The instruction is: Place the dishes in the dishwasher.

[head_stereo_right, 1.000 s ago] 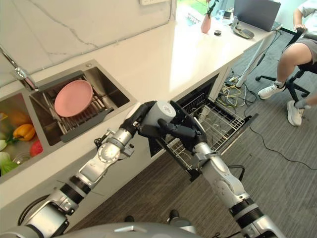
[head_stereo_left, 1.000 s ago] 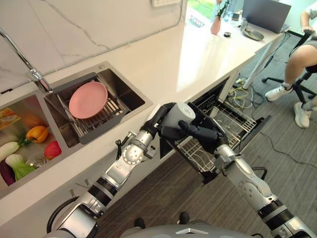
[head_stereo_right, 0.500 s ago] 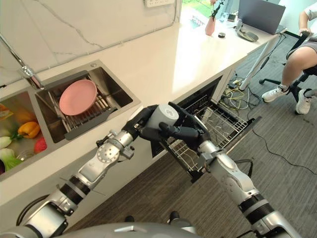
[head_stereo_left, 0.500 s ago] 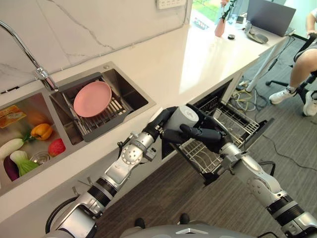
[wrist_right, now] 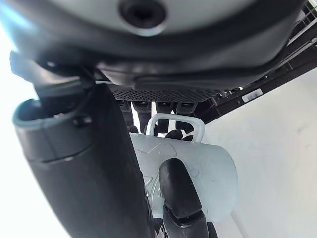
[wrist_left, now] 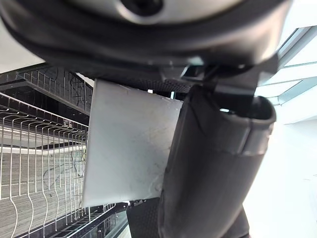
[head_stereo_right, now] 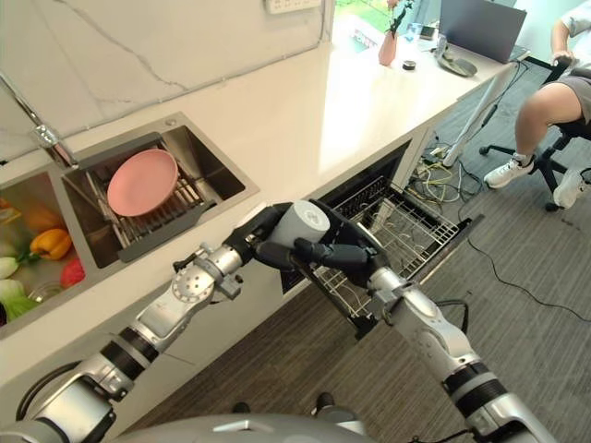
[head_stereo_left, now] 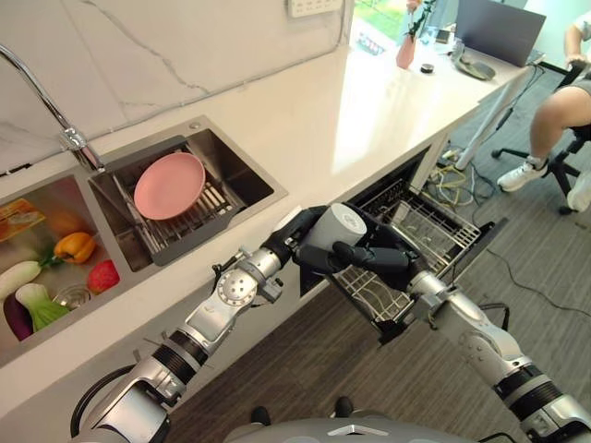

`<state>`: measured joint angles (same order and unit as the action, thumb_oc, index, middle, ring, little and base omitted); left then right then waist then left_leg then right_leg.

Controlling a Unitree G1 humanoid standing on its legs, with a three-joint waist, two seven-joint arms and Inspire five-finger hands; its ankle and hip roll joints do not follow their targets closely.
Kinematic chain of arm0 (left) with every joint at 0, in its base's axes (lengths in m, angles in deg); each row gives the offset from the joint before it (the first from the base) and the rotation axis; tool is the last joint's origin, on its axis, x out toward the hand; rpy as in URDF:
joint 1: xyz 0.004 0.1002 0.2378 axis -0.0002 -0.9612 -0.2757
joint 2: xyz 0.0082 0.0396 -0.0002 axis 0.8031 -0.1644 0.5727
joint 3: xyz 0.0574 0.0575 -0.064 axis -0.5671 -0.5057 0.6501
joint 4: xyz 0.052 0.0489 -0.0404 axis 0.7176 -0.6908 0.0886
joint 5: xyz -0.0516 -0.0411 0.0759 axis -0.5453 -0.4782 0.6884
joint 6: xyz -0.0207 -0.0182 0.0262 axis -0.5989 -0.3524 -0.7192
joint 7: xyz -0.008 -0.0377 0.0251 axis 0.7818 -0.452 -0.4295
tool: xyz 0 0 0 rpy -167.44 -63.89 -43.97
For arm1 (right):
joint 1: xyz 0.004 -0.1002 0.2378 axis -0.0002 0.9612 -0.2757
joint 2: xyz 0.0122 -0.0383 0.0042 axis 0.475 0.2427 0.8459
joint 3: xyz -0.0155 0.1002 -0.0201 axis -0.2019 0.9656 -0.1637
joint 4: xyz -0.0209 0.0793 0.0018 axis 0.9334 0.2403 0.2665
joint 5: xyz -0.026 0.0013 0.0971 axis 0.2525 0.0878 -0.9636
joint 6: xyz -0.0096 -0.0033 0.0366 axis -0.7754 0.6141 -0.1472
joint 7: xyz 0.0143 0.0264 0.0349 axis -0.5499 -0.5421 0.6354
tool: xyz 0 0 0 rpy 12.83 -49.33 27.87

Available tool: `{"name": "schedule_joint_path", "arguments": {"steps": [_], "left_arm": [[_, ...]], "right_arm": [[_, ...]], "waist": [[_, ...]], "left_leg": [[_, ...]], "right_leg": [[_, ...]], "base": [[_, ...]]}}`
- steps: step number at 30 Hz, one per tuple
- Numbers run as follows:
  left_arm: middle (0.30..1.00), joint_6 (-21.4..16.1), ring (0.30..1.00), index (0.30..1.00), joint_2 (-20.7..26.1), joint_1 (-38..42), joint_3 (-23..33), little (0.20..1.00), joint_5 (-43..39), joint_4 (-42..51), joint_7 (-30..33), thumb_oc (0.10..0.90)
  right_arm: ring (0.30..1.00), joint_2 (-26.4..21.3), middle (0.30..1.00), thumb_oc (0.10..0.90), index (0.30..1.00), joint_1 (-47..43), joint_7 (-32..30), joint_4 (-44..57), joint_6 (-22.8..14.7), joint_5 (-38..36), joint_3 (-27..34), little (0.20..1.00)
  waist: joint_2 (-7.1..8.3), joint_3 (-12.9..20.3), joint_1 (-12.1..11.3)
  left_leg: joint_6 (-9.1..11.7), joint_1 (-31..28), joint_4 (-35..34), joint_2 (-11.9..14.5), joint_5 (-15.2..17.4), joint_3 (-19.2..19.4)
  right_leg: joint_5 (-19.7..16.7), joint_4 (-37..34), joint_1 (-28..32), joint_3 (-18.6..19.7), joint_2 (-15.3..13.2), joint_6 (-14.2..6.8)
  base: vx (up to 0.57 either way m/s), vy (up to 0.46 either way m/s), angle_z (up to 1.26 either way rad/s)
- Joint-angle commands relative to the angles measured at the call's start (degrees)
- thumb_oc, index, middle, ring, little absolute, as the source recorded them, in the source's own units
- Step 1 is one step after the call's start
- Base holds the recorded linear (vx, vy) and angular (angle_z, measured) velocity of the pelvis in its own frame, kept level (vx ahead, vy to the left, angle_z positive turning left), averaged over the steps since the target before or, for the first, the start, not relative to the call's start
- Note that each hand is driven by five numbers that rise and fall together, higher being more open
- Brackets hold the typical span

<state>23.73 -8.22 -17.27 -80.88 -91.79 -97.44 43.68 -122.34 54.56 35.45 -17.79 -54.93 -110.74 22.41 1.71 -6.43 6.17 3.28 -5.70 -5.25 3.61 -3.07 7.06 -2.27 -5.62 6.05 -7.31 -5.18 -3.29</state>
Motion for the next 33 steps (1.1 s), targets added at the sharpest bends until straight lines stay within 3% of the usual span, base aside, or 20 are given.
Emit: {"name": "schedule_joint_path", "arguments": {"steps": [1,13,14,15,16,17,26,33], "left_arm": [[0.300,-8.67,0.300,0.300,-7.84,12.92,-9.19,0.300,4.04,5.36,-6.55,0.400],[0.300,-8.31,0.300,0.300,-8.39,14.78,-12.09,0.300,12.09,4.24,-3.55,0.400],[0.300,-8.32,0.300,0.300,-8.57,14.81,-12.25,0.300,12.34,4.22,-3.34,0.400],[0.300,-8.16,0.300,0.300,-8.81,14.72,-12.37,0.300,12.34,4.18,-3.19,0.400],[0.300,-8.02,0.300,0.300,-8.92,14.65,-12.38,0.300,12.50,4.04,-3.00,0.400],[0.300,-7.90,0.300,0.300,-9.01,14.57,-12.26,0.300,12.58,4.07,-2.77,0.400],[0.300,-8.28,0.300,0.300,-9.52,13.16,-11.75,0.300,11.72,3.35,0.61,0.400],[0.300,-8.49,0.300,0.300,-9.51,11.96,-11.73,0.300,11.36,3.73,3.26,0.400]], "right_arm": [[0.900,3.52,0.900,0.800,0.900,-13.43,1.25,5.03,-3.49,4.52,-2.61,0.900],[0.900,9.85,0.900,0.800,0.900,-16.72,-7.43,4.92,-5.42,8.67,-1.98,0.900],[0.829,10.73,0.829,0.753,0.829,-16.79,-8.11,4.65,-5.70,8.57,-1.94,0.829],[0.566,11.59,0.566,0.577,0.566,-16.78,-8.78,4.61,-5.91,8.44,-1.73,0.566],[0.411,12.27,0.411,0.474,0.411,-16.66,-9.27,4.58,-6.05,8.55,-1.66,0.411],[0.300,12.98,0.300,0.400,0.300,-16.48,-9.90,4.58,-6.33,8.73,-1.57,0.300],[0.300,18.85,0.300,0.400,0.300,-14.22,-18.23,4.12,-11.68,16.33,3.28,0.300],[0.300,21.25,0.300,0.400,0.300,-13.05,-24.77,3.45,-13.40,22.94,5.32,0.300]], "waist": [[2.05,3.15,-1.32],[1.44,2.39,-1.18],[1.40,2.30,-1.17],[1.33,2.23,-1.16],[1.28,2.16,-1.14],[1.25,2.15,-1.16],[0.63,1.59,-1.03],[0.33,1.55,-0.92]], "left_leg": [[1.04,-3.97,1.05,2.15,7.14,-0.02],[0.84,-3.70,1.23,2.02,7.35,-0.10],[0.81,-3.66,1.22,1.97,7.35,-0.10],[0.77,-3.68,1.21,1.96,7.36,-0.14],[0.72,-3.71,1.21,1.95,7.39,-0.18],[0.69,-3.70,1.21,1.92,7.42,-0.21],[0.32,-3.54,1.50,1.85,7.70,-0.47],[0.09,-3.80,2.01,1.81,8.11,-0.60]], "right_leg": [[0.86,0.62,-0.34,-0.91,-7.24,-7.51],[0.90,0.62,-0.71,-0.68,-7.14,-7.32],[0.89,0.62,-0.74,-0.63,-7.14,-7.30],[0.92,0.62,-0.76,-0.61,-7.12,-7.27],[0.94,0.62,-0.77,-0.58,-7.12,-7.24],[0.94,0.62,-0.81,-0.54,-7.12,-7.23],[1.12,0.72,-0.92,-0.44,-7.18,-7.22],[1.46,0.86,-0.43,-0.54,-7.16,-7.11]], "base": [[0.00,0.000,0.00],[0.00,0.000,0.00],[0.00,0.000,0.00],[0.00,0.000,0.00],[0.00,0.000,0.00],[0.00,0.000,0.00],[0.00,0.000,0.00],[0.00,0.000,0.00]]}}
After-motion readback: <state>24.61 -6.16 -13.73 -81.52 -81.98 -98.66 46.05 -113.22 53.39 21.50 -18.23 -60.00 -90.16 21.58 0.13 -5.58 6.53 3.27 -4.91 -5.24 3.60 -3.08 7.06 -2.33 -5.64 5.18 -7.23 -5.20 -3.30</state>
